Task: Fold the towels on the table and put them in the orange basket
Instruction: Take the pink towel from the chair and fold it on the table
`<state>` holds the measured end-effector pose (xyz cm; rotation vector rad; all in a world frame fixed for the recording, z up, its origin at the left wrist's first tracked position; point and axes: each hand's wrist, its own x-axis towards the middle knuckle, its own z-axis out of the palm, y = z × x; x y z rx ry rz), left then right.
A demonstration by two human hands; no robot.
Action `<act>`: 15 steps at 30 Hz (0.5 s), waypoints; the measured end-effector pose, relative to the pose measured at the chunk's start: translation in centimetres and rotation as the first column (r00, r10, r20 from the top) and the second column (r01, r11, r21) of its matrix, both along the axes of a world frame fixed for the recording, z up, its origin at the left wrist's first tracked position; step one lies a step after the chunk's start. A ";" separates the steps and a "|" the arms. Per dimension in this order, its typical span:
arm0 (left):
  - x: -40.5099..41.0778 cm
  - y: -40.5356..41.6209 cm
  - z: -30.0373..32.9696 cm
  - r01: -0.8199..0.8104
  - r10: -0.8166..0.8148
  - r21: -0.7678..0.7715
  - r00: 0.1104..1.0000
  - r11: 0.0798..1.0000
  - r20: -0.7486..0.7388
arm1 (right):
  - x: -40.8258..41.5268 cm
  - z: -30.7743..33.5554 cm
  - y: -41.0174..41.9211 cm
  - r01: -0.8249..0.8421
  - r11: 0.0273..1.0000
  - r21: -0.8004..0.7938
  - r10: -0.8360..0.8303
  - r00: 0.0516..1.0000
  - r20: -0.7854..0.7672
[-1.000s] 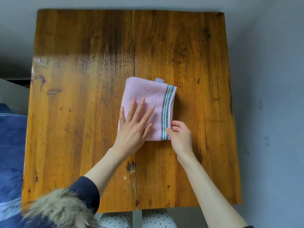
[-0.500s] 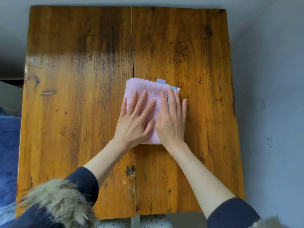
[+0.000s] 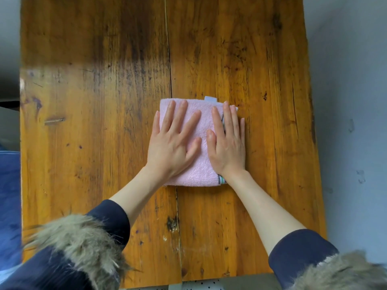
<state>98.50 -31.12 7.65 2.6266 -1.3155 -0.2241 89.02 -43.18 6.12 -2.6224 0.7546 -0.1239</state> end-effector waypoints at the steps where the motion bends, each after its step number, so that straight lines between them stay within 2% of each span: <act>1: 0.1 0.0 -0.1 0.000 0.000 0.007 1.000 1.000 0.004 | 0.0 0.0 0.0 0.000 1.000 -0.003 0.000 1.000 -0.007; 6: 0.0 0.0 0.6 0.010 -0.008 0.088 1.000 0.996 -0.020 | 0.0 0.8 0.1 -0.019 1.000 -0.006 0.018 0.994 -0.109; 9: -0.2 -0.2 1.3 0.020 -0.011 0.121 0.997 0.992 -0.075 | 0.2 1.7 -0.3 -0.044 0.997 0.068 0.052 0.990 -0.128; 11: -0.3 0.1 1.8 -0.006 0.015 0.061 0.987 0.998 -0.159 | 0.0 2.7 -0.3 -0.006 0.981 0.193 0.008 1.000 -0.011; 13: -0.5 1.1 2.4 -0.100 0.088 -0.043 0.971 0.994 -0.222 | -0.9 3.7 0.2 0.101 0.956 0.276 -0.146 0.978 0.149; 15: -0.6 2.5 2.8 -0.230 0.198 -0.121 0.953 0.966 -0.228 | -2.1 4.3 0.7 0.231 0.923 0.309 -0.301 0.933 0.199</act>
